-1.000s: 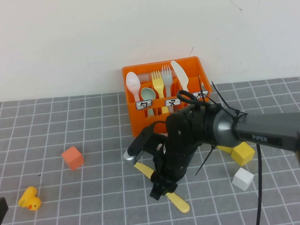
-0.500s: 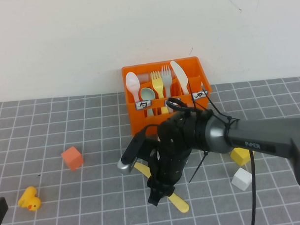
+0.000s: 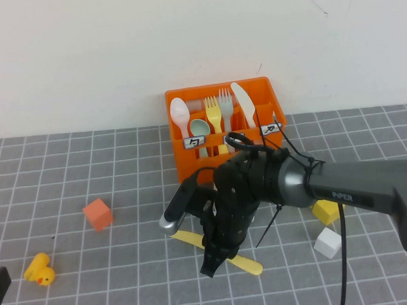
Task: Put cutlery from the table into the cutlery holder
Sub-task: Pick up the knife, then place the knife on the box
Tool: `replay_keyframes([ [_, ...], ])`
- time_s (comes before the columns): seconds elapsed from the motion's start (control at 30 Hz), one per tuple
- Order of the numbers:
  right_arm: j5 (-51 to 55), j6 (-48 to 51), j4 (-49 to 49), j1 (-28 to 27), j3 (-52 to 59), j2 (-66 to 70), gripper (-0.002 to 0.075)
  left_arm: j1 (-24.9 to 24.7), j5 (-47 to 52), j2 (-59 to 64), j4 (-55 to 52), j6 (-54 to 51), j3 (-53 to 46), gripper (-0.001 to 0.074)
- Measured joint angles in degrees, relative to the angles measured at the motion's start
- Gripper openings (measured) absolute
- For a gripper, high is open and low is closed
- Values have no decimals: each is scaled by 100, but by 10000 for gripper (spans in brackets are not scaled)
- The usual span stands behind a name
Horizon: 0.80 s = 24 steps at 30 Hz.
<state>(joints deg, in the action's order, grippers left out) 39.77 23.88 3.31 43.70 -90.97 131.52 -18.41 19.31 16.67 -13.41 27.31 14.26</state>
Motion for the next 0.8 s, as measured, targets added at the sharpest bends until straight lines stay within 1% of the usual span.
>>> replay_keyframes([
  [0.2, -39, -309, 0, 0, 0, 0, 120, 0, 0, 0, 0, 0, 0, 0],
  [0.53, -65, -342, 0, 0, -13, -54, 119, 0, -13, -23, 0, 0, 0, 0],
  [0.8, 174, -363, 233, 57, -393, -368, 119, 0, -51, -35, 0, 0, 0, 0],
])
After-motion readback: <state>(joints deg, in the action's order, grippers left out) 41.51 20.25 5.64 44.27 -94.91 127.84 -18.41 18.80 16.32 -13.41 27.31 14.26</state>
